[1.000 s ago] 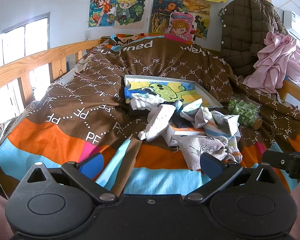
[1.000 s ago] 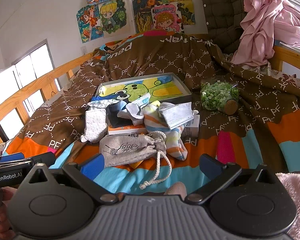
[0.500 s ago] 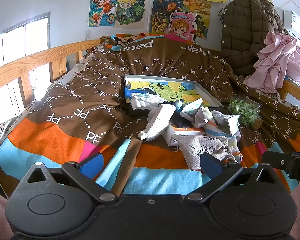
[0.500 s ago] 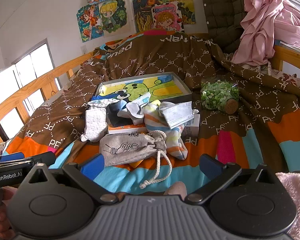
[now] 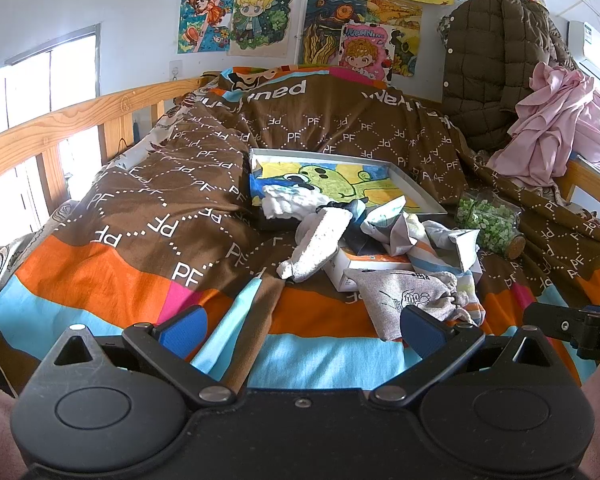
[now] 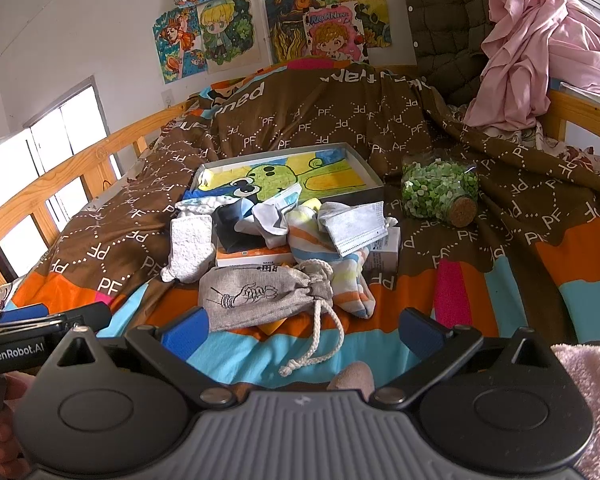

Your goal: Organize soft objects

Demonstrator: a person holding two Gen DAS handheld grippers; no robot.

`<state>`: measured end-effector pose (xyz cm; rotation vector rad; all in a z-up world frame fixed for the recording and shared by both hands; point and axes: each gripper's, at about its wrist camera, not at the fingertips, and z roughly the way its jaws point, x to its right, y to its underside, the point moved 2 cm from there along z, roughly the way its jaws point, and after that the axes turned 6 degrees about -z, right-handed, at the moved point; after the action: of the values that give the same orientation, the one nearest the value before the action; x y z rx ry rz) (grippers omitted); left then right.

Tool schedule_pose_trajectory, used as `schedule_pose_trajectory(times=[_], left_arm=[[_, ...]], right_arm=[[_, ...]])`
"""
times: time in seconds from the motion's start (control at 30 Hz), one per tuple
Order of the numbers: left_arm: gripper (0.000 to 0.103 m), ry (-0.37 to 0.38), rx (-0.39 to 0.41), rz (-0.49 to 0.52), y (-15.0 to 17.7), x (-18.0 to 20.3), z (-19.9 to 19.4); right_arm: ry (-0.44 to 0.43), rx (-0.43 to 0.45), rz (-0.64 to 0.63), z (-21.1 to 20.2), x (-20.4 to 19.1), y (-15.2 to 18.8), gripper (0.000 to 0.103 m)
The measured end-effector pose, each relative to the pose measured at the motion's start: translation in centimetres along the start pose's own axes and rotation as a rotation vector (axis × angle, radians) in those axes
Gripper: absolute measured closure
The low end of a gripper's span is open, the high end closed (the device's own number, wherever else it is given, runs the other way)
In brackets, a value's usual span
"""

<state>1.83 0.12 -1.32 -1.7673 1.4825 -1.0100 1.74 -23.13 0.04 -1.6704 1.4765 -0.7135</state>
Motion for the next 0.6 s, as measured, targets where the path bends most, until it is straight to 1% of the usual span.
schedule_pose_trajectory(times=[0.6], left_arm=[[0.001,-0.002,-0.003,0.001,0.02,-0.02,0.06]], right_arm=[[0.006,-0.004,-0.001,0.01,0.06,-0.01,0.000]])
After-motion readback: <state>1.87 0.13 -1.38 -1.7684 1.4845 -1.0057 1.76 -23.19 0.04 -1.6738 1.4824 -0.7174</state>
